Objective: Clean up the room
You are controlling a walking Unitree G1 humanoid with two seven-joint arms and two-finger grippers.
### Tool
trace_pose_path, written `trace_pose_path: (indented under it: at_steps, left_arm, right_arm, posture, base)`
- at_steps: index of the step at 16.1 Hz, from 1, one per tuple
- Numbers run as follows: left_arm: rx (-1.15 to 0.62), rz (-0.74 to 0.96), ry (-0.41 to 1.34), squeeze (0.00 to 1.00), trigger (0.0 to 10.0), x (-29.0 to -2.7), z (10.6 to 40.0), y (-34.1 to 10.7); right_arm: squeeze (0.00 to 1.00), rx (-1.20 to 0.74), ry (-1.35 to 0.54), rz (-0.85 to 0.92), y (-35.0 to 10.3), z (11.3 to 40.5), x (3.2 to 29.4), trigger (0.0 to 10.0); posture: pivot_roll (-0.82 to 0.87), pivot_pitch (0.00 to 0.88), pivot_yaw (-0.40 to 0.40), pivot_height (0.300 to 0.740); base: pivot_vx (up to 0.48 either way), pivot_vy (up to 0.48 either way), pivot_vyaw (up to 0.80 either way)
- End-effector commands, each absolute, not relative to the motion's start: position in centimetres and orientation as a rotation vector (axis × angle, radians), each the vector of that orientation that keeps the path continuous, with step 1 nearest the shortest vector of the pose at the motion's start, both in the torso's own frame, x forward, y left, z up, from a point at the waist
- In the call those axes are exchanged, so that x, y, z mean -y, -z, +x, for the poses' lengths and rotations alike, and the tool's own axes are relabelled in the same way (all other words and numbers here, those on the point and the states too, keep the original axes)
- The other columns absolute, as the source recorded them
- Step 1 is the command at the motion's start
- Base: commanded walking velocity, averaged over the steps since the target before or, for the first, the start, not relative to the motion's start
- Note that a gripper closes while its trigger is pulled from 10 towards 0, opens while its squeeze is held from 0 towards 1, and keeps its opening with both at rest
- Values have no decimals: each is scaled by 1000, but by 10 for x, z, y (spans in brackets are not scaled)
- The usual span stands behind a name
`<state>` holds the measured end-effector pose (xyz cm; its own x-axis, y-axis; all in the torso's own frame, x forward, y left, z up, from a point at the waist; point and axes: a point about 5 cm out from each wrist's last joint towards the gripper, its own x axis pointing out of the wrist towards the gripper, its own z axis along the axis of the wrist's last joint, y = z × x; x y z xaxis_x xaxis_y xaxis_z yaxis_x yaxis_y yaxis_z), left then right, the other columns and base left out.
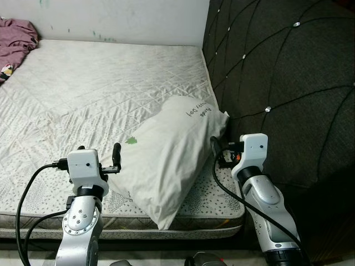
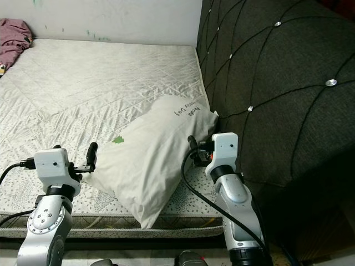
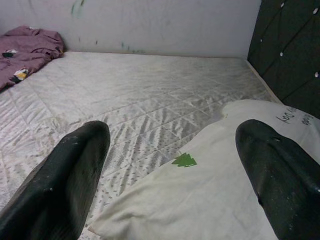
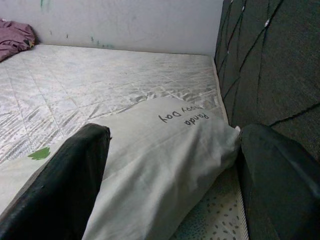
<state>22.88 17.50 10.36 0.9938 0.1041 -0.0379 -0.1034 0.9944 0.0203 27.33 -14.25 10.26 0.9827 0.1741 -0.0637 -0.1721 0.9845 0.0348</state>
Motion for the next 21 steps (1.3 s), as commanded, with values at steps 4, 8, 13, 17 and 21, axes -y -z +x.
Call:
trace_pose_path:
  at_steps: [4, 8, 13, 17, 21]
  left_arm:
    - [-29, 7, -83, 0, 10000, -171, 232, -107]
    - [-2, 21, -90, 0, 10000, -171, 233, -110]
    - [2, 13, -96, 0, 10000, -173, 235, -110]
    - [7, 10, -87, 0, 10000, -172, 235, -111]
    - [8, 9, -83, 0, 10000, -172, 236, -111]
  right_arm:
    - [0, -55, -178, 21, -107, 276, 145, 10000]
    - [0, -53, -178, 15, -107, 276, 145, 10000]
    - [0, -56, -174, 18, -107, 277, 145, 10000]
    - [0, -56, -174, 20, -107, 277, 145, 10000]
    - [0, -54, -175, 22, -107, 277, 144, 10000]
  posture:
    - [-45, 30, -36, 740]
    - [-47, 29, -39, 740]
    - [-49, 35, -38, 740]
    - [-49, 37, -37, 740]
    - [-48, 40, -36, 740]
  base:
    - [0, 419, 0]
    - [0, 354, 0]
    - [0, 0, 0]
    - [0, 0, 0]
    - [0, 0, -161]
